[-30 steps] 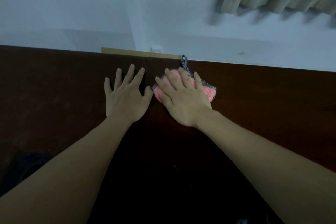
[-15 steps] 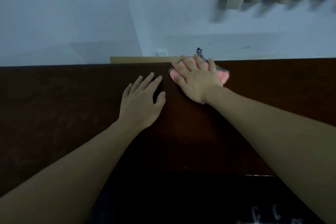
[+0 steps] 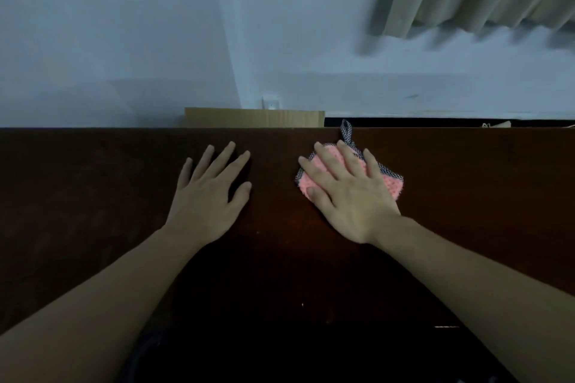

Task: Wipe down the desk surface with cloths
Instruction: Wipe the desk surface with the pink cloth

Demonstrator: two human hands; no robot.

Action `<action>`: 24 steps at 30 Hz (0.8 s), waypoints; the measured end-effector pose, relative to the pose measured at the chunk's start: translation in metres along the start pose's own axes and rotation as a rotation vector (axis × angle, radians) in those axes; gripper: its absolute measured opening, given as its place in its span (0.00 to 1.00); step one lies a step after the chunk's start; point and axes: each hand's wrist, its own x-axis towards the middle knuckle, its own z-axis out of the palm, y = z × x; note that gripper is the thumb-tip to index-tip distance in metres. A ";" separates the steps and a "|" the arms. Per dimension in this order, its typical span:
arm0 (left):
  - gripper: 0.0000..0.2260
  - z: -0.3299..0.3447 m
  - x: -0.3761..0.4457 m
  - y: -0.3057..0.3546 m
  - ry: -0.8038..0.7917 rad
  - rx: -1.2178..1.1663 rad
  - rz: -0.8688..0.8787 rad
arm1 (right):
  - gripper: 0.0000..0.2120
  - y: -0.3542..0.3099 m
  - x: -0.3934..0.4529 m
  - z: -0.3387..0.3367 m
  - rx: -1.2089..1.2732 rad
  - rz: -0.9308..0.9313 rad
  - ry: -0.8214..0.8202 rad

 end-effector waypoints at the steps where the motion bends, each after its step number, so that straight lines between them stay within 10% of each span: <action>1: 0.29 0.002 0.000 -0.001 -0.003 0.011 0.003 | 0.27 0.001 0.006 -0.002 -0.006 0.003 0.000; 24: 0.26 0.008 0.002 -0.001 0.036 0.039 0.001 | 0.27 -0.030 0.016 -0.003 -0.012 -0.002 -0.009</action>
